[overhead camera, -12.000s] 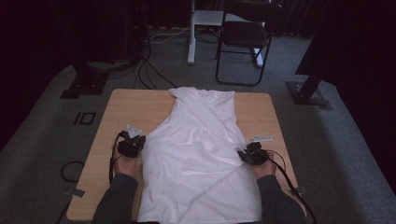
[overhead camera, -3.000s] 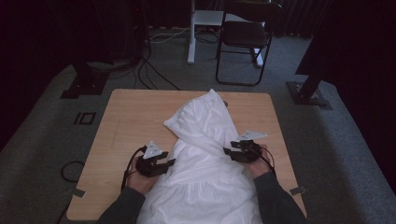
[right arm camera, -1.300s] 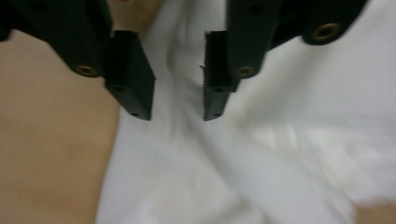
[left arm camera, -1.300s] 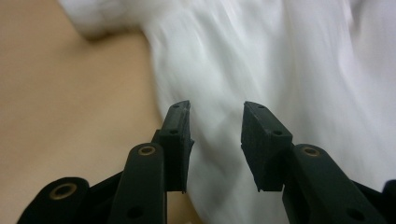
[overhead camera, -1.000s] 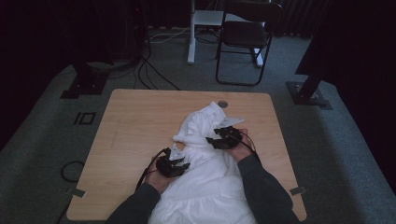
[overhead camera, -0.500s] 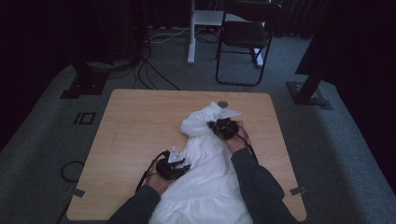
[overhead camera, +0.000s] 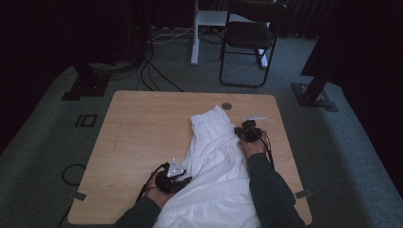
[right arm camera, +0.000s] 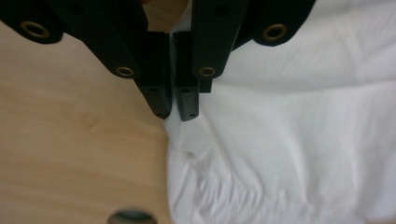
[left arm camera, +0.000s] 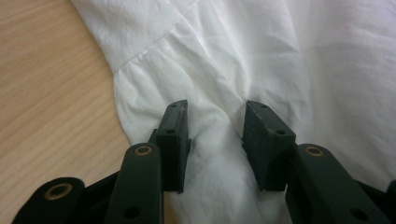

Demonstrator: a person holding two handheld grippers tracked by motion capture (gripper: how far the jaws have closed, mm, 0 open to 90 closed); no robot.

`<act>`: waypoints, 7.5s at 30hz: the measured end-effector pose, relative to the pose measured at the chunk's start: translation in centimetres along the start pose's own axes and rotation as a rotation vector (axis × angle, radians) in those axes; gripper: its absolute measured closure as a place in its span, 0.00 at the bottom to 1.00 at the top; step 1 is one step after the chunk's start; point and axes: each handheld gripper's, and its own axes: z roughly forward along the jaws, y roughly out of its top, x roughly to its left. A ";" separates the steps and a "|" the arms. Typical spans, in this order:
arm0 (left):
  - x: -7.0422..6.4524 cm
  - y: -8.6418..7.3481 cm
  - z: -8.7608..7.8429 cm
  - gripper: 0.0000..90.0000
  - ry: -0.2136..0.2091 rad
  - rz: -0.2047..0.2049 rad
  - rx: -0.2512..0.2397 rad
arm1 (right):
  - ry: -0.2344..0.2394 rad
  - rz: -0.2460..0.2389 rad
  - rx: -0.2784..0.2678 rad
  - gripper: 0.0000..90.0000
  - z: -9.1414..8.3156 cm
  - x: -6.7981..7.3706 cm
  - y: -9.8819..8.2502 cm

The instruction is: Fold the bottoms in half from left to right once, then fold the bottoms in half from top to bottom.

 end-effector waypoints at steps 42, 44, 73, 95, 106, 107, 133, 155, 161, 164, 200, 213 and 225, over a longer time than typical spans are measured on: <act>1.0 3.1 3.5 0.58 0.024 0.019 -0.012 | 0.100 -0.171 0.042 0.48 -1.7 4.2 0.0; 1.0 3.1 3.5 0.58 0.027 0.019 -0.014 | 0.087 -0.193 0.109 0.49 0.1 4.4 -0.2; 0.1 2.3 2.7 0.58 0.049 0.001 -0.014 | 0.026 -0.069 0.060 0.78 1.4 4.0 -1.5; 4.1 7.3 1.2 0.35 0.097 -0.118 -0.112 | 0.054 -0.061 0.079 0.81 -0.9 5.0 -3.5; 7.0 7.8 8.0 0.19 0.018 -0.305 -0.002 | 0.083 -0.036 0.080 0.81 -0.6 4.5 -3.1; 7.0 7.9 8.1 0.19 0.019 -0.304 -0.002 | 0.084 -0.033 0.079 0.81 -0.5 4.5 -3.1; 5.8 9.2 8.4 0.60 0.105 -0.194 0.102 | 0.037 -0.116 0.152 0.81 0.0 5.9 -1.9; 13.5 22.7 -1.4 0.88 0.201 -0.072 -0.171 | 0.083 -0.155 -0.157 0.93 -4.1 4.4 13.5; 14.5 25.7 -3.8 0.88 0.229 -0.069 -0.238 | 0.054 -0.149 -0.270 0.93 -6.9 5.1 17.6; 14.6 25.4 -3.7 0.88 0.223 -0.063 -0.222 | 0.063 -0.150 -0.255 0.93 -7.0 5.2 17.7; -0.8 2.2 -3.8 0.85 -0.127 -0.095 0.005 | 0.356 -0.259 0.041 0.92 -12.0 11.2 -6.9; 1.6 2.5 0.3 0.85 -0.048 -0.042 0.107 | 0.286 -0.242 0.157 0.92 -6.6 11.1 -8.3; 6.6 5.8 3.5 0.85 0.025 -0.004 0.130 | 0.224 -0.235 0.155 0.92 -2.1 9.4 -4.0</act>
